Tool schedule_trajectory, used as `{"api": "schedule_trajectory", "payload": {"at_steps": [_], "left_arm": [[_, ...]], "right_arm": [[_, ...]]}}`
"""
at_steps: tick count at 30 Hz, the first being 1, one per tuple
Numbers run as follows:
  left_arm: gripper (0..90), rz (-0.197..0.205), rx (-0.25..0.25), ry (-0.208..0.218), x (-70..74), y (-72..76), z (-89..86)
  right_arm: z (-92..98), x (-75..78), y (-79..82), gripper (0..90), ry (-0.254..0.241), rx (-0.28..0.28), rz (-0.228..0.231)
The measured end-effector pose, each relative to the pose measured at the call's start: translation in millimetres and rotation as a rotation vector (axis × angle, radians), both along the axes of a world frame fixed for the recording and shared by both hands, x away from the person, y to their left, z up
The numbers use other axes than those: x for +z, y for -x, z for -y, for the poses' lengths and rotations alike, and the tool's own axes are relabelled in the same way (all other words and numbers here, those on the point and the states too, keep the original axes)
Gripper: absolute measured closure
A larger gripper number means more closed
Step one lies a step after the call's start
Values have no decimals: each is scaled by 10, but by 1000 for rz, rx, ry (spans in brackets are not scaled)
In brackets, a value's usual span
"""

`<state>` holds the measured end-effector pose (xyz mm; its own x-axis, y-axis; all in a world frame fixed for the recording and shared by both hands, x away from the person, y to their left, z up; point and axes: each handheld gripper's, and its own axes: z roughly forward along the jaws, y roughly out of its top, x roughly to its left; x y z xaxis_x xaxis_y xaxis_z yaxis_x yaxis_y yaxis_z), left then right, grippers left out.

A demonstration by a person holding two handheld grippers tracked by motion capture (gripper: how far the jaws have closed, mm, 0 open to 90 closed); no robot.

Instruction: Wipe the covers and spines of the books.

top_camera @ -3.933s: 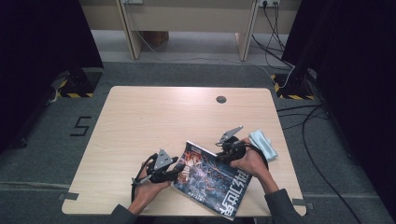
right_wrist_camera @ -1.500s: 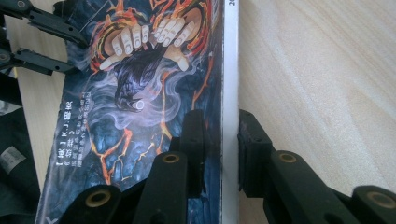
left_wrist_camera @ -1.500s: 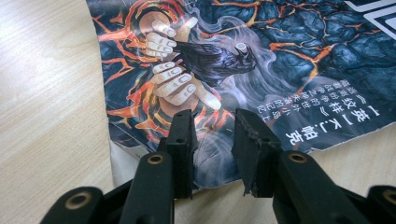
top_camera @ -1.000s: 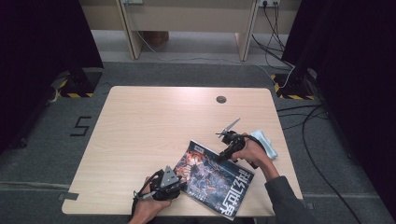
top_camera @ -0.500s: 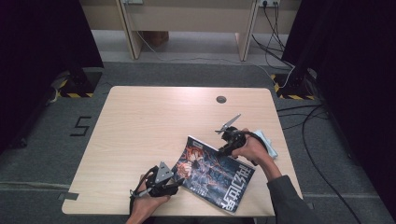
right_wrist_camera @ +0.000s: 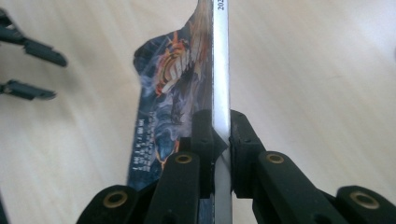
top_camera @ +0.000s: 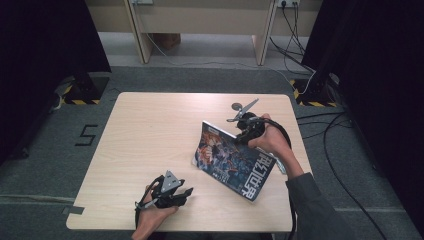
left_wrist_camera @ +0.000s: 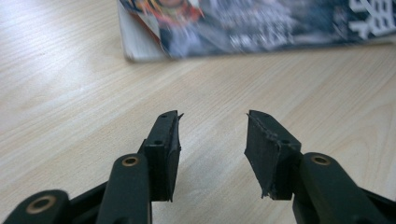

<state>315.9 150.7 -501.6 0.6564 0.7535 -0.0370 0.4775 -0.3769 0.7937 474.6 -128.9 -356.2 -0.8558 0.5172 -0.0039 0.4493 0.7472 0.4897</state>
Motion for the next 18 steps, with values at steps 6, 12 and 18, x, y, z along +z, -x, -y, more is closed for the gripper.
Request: {"api": "schedule_trajectory", "payload": {"at_steps": [6, 12, 18], "left_arm": [[547, -6, -8, -9, -6, 5, 15], [553, -11, -13, -9, -16, 5, 29], [554, -15, -15, -16, -22, -2, 19]], "right_arm": [[28, 199, -75, 833, 21, -39, 72], [35, 248, -171, 833, 76, -65, 104], [-105, 246, -79, 833, 100, -15, 108]]}}
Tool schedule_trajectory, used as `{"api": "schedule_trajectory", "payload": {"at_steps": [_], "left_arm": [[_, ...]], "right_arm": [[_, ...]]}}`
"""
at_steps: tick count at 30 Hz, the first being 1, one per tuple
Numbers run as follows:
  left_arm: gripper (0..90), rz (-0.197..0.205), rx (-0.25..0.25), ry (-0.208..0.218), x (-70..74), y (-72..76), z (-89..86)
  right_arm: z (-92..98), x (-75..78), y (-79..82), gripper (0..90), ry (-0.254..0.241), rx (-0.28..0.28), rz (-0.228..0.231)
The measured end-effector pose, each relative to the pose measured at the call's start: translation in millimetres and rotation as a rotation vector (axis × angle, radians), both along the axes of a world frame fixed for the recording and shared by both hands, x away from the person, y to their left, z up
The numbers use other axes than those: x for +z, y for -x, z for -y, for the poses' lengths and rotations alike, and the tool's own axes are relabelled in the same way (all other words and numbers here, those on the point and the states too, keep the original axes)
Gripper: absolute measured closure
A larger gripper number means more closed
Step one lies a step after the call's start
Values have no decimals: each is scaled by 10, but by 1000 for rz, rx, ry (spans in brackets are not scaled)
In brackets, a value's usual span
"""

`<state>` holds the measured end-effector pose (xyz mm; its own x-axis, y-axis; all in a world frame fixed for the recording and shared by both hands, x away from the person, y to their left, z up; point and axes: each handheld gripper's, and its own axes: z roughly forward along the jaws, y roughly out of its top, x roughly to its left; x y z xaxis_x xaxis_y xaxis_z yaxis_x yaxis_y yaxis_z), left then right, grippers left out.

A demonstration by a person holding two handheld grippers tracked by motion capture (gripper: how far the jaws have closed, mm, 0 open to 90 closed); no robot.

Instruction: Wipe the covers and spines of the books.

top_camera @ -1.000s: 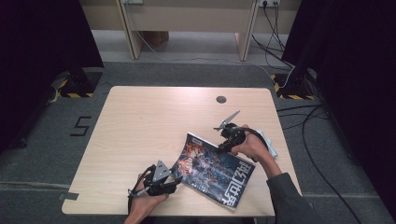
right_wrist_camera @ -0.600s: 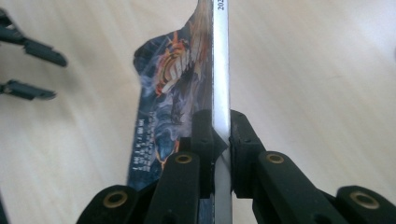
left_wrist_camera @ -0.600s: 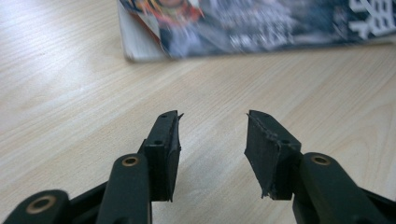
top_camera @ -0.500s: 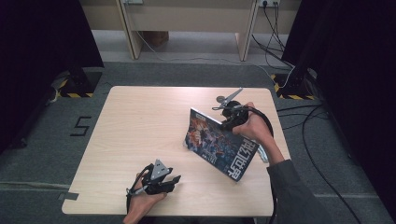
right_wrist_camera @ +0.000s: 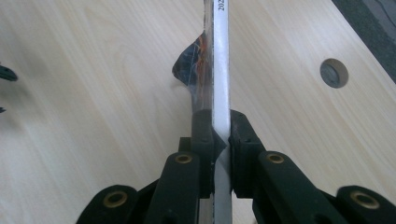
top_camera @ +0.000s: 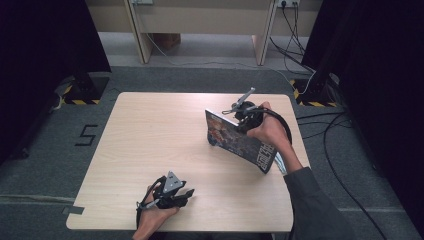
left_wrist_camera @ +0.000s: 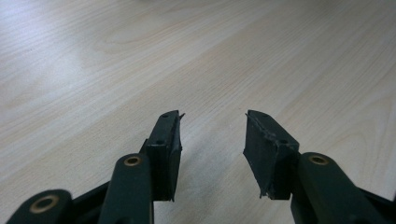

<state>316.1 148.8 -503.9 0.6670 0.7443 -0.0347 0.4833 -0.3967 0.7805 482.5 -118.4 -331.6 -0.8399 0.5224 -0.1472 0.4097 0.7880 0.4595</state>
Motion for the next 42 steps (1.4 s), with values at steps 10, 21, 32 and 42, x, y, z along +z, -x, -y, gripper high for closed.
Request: {"api": "schedule_trajectory", "payload": {"at_steps": [10, 21, 32, 42], "left_arm": [[555, -7, 19, 20, 8, -20, -44], [552, -9, 54, 33, 7, -76, -132], [548, -19, 78, 30, -12, -122, -202], [543, -27, 75, 24, -33, -124, -196]], "right_arm": [[-110, -113, 235, 832, -57, 96, -89], [-248, -454, 420, 832, -54, 173, -169], [-229, -728, 512, 824, -79, 188, -209], [-246, -975, 586, 798, -83, 198, -242]]}}
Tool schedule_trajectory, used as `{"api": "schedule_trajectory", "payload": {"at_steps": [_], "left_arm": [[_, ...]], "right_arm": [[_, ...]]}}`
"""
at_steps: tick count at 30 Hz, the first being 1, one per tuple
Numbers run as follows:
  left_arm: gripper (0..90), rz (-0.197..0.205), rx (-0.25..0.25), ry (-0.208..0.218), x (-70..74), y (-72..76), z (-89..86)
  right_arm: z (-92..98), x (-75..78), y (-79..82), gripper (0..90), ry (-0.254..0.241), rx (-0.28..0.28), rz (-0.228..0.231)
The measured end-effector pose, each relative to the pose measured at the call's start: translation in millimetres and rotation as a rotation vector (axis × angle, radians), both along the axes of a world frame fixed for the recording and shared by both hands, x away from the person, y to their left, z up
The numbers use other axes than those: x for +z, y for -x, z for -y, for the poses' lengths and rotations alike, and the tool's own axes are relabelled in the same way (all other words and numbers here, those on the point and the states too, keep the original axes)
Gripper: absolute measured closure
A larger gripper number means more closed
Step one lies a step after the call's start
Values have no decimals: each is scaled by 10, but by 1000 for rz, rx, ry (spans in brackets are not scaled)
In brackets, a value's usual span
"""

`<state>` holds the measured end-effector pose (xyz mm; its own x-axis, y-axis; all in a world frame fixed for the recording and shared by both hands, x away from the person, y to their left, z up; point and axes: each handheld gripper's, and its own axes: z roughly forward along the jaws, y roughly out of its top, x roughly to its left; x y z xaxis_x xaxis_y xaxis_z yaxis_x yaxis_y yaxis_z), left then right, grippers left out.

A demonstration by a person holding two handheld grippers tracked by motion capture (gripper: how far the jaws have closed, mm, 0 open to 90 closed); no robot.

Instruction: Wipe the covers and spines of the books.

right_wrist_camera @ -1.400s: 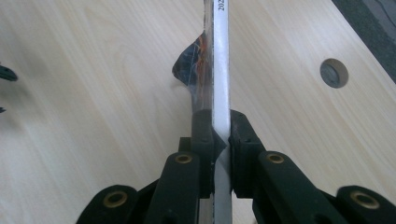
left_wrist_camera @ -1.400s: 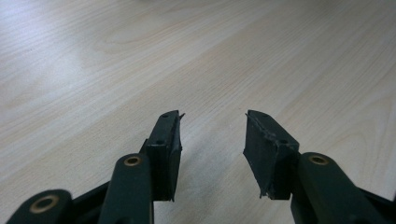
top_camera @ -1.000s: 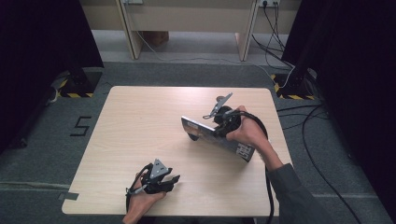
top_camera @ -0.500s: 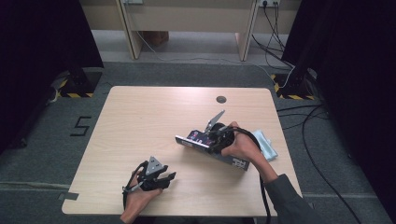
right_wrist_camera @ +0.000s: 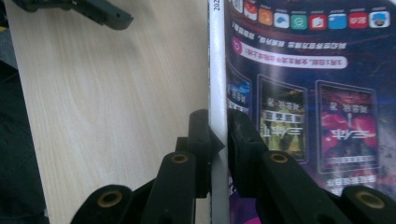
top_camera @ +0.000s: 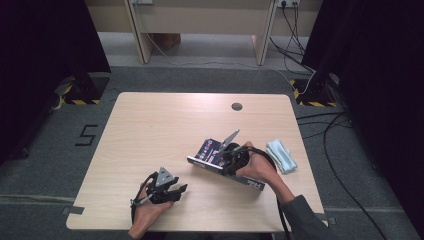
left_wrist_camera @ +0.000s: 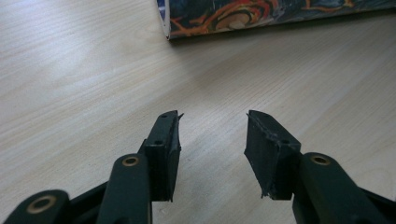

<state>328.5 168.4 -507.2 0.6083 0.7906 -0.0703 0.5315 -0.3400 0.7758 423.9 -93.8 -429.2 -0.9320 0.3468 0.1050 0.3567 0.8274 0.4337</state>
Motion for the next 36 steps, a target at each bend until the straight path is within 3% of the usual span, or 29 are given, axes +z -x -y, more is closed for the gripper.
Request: {"api": "schedule_trajectory", "payload": {"at_steps": [9, 15, 16, 18, 21, 30, 36], "left_arm": [[537, -14, 12, 4, -13, -16, -31], [537, -17, 15, 11, -14, -15, -42], [537, -16, 16, 13, -8, -17, -43], [537, -10, 19, 16, -2, -23, -43], [537, -15, 16, 13, -8, -19, -51], [537, -15, 19, 23, -4, -35, -41], [477, -11, 17, 42, -5, -52, -21]], "right_arm": [[-44, -156, 115, 731, 8, 11, -7], [-87, -241, 192, 641, 0, 18, -43], [-90, -242, 202, 640, -9, 26, -55], [-75, -229, 203, 657, -77, 28, -83], [-30, -201, 195, 639, -60, 12, -67], [188, -206, 144, 586, -92, -75, -44], [280, -258, 134, 477, -98, -120, 2]]}}
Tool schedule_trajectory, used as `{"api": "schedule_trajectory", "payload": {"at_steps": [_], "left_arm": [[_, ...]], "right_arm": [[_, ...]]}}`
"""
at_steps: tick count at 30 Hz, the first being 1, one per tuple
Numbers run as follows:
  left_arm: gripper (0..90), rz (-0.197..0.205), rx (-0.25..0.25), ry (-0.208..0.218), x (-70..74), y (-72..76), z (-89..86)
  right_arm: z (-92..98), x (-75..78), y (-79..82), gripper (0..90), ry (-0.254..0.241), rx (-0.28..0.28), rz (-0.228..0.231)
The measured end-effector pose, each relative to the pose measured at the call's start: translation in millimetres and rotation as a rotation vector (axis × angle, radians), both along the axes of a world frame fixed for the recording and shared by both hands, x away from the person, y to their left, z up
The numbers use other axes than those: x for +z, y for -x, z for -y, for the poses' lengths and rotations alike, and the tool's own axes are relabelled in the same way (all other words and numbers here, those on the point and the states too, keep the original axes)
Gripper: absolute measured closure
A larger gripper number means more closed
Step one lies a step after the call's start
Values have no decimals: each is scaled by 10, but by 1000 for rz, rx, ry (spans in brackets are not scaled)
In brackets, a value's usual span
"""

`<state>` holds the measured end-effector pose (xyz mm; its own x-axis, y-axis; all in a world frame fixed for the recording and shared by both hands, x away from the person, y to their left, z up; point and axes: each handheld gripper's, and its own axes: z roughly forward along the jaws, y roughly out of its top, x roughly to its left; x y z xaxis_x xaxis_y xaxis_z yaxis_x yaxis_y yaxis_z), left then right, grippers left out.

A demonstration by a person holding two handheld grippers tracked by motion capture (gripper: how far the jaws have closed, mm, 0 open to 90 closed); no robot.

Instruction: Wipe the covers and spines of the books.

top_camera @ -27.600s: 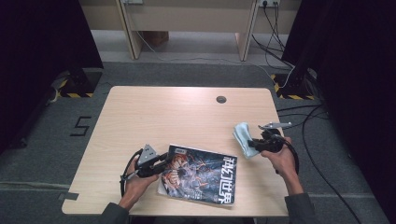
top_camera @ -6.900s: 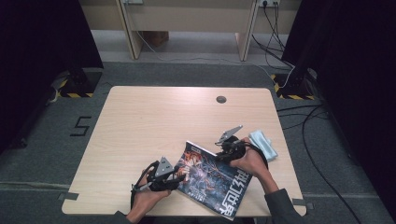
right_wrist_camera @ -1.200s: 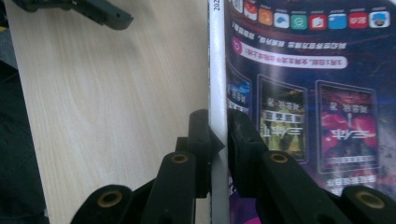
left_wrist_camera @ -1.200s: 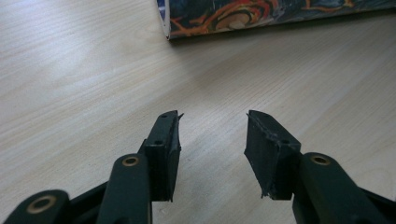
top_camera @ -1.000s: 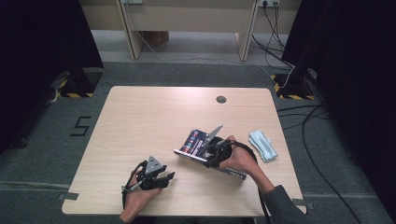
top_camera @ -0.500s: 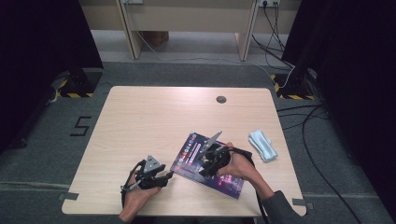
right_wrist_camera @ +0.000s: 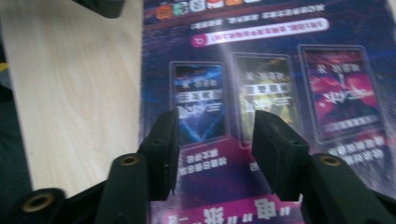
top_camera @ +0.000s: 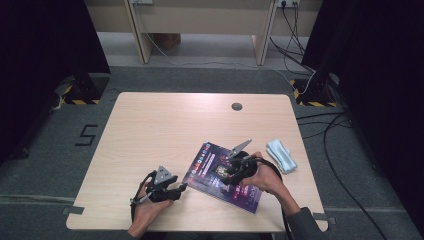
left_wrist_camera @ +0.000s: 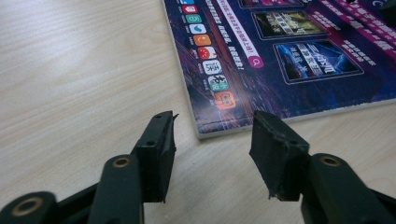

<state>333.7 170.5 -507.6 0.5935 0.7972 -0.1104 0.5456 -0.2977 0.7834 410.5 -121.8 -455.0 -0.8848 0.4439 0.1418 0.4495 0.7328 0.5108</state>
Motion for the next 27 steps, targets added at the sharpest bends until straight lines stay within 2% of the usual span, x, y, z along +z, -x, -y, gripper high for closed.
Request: {"api": "schedule_trajectory", "payload": {"at_steps": [4, 7, 9, 12, 14, 16, 19, 22, 24, 27], "left_arm": [[389, -4, -2, 1, -20, -30, 16], [355, -4, 3, 19, -27, -56, 24], [330, 3, 4, 20, -24, -65, 32], [279, 8, 10, 14, -23, -77, 48], [256, 4, 10, 13, -31, -88, 57], [243, 0, 8, 20, -38, -101, 64], [243, 5, 3, 27, -37, -112, 69], [247, -3, -4, 22, -50, -114, 86], [254, -6, -8, 17, -57, -108, 101], [267, -8, -28, 19, -63, -101, 132]], "right_arm": [[62, -14, -10, 360, -18, -108, 21], [106, -53, 17, 314, -13, -143, 23], [149, -80, 29, 246, -18, -188, 23], [230, -87, 40, 224, -36, -239, 30], [307, -96, 51, 194, -59, -296, 47], [382, -118, 69, 180, -30, -317, 55], [473, -144, 102, 179, -15, -345, 56], [533, -178, 170, 187, -13, -365, 45], [566, -195, 211, 189, 1, -360, 47], [647, -184, 249, 199, 4, -378, 64]]}}
